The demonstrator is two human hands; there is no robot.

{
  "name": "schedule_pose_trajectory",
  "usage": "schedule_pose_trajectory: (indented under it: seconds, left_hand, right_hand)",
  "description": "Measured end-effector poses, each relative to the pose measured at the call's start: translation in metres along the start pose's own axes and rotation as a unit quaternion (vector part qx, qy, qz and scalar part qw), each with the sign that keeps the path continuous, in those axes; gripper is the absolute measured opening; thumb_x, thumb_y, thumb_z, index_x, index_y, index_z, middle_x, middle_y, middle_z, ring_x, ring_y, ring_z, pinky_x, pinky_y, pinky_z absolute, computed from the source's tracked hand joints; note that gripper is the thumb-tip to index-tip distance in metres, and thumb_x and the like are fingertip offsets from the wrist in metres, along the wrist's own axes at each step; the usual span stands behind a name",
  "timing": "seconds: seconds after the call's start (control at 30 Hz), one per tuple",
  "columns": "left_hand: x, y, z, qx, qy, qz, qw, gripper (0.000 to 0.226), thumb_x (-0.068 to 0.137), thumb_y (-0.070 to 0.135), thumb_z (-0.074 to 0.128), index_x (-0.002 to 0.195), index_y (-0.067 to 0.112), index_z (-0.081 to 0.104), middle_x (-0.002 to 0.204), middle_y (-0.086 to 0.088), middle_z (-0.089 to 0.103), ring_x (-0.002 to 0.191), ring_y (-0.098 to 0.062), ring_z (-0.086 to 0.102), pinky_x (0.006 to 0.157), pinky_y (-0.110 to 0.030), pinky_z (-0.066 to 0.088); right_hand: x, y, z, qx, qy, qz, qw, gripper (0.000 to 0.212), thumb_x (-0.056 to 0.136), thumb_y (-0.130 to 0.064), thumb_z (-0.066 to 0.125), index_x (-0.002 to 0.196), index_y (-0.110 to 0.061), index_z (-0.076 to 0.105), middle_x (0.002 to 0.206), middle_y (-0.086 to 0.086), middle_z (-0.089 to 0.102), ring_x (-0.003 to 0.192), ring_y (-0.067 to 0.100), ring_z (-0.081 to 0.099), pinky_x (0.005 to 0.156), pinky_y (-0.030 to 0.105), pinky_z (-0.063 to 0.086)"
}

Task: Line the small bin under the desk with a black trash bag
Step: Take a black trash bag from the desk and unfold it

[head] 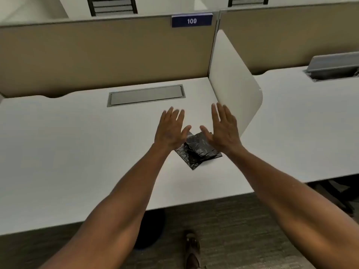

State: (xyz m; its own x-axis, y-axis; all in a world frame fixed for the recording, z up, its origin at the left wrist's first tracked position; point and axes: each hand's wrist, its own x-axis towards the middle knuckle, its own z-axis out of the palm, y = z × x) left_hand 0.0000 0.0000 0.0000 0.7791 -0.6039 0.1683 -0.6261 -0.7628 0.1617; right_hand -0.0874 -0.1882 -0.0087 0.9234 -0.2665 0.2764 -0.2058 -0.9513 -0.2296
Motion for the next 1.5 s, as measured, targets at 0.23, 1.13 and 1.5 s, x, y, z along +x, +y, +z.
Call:
schedule_pose_trajectory:
  seconds: [0.23,1.13,1.5]
  left_hand:
    - [0.003,0.021,0.077,-0.182,-0.126,-0.193,0.956,0.072,0.099,0.049,0.050,0.158,0.013,0.031,0.152,-0.016,0.050,0.140,-0.035,0.046,0.111,-0.045,0.039]
    - [-0.013,0.006,0.129,-0.499,-0.097,-0.400,0.763,0.067,0.102,0.050,0.049,0.161,0.029,0.026,0.123,0.011,0.053,0.116,-0.012,0.049,0.103,-0.031,0.039]
    - [-0.054,-0.002,0.102,-0.560,-0.115,-0.379,0.727,0.054,0.097,0.049,0.062,0.147,0.029,0.052,0.150,0.006,0.053,0.128,-0.011,0.052,0.111,-0.037,0.045]
  right_hand:
    - [-0.016,0.030,0.073,0.020,-0.164,0.008,0.986,0.104,0.087,-0.068,0.055,0.164,-0.008,0.018,0.171,0.017,0.025,0.159,0.035,0.016,0.125,0.052,0.023]
    - [-0.017,0.033,0.135,0.212,-0.138,0.153,0.955,0.060,0.089,-0.009,0.058,0.149,-0.013,0.054,0.143,0.014,0.064,0.131,0.035,0.058,0.108,0.044,0.046]
    - [-0.023,0.029,0.054,0.575,-0.160,0.291,0.748,0.025,0.101,-0.012,0.055,0.114,-0.022,0.074,0.095,-0.003,0.080,0.091,0.020,0.074,0.063,0.027,0.058]
